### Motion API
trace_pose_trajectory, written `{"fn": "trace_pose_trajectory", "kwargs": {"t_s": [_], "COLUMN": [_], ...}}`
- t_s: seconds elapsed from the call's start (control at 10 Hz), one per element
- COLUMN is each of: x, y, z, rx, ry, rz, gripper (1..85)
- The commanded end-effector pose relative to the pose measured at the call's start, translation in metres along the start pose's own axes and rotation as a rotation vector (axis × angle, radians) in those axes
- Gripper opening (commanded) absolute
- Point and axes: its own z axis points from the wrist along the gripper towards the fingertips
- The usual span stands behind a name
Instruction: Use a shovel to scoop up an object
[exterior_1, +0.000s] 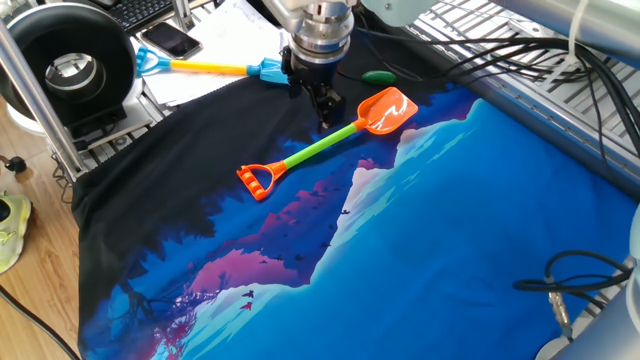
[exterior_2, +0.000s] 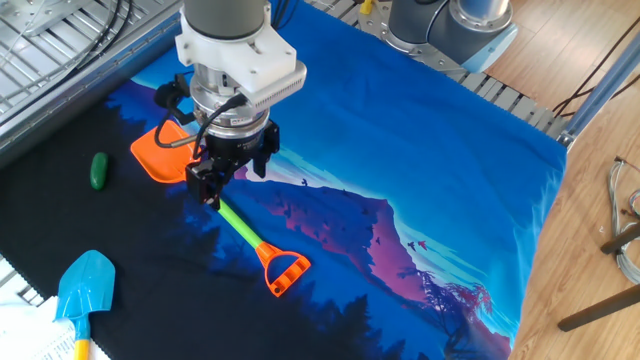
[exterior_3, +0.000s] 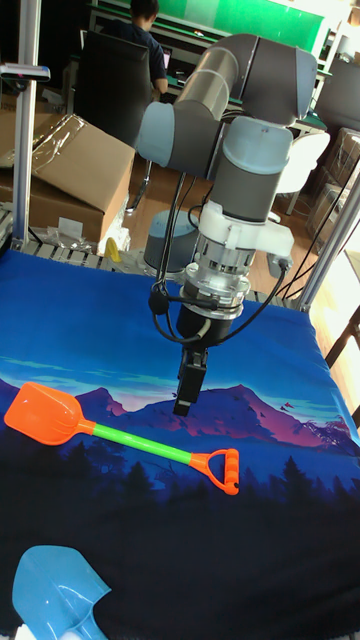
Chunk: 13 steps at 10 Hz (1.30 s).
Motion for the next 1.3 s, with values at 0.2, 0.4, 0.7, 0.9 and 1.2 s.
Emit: {"fn": "trace_pose_trajectory", "kwargs": {"t_s": [0.2,0.4,0.7,0.9,1.2], "x": [-0.009,0.002,0.029,0.030,0.003], "y": [-0.002,0.003,0.008,0.005,-0.006], "z": [-0.001,-0.001,-0.003,-0.001,0.037], "rx": [0.006,-0.013,-0.036,-0.035,-0.063], "ry": [-0.037,0.006,0.107,0.111,-0.001], "rz": [0.052,0.031,-0.057,-0.153,-0.230], "gripper": [80.0,78.7,78.3,80.3,77.7]}}
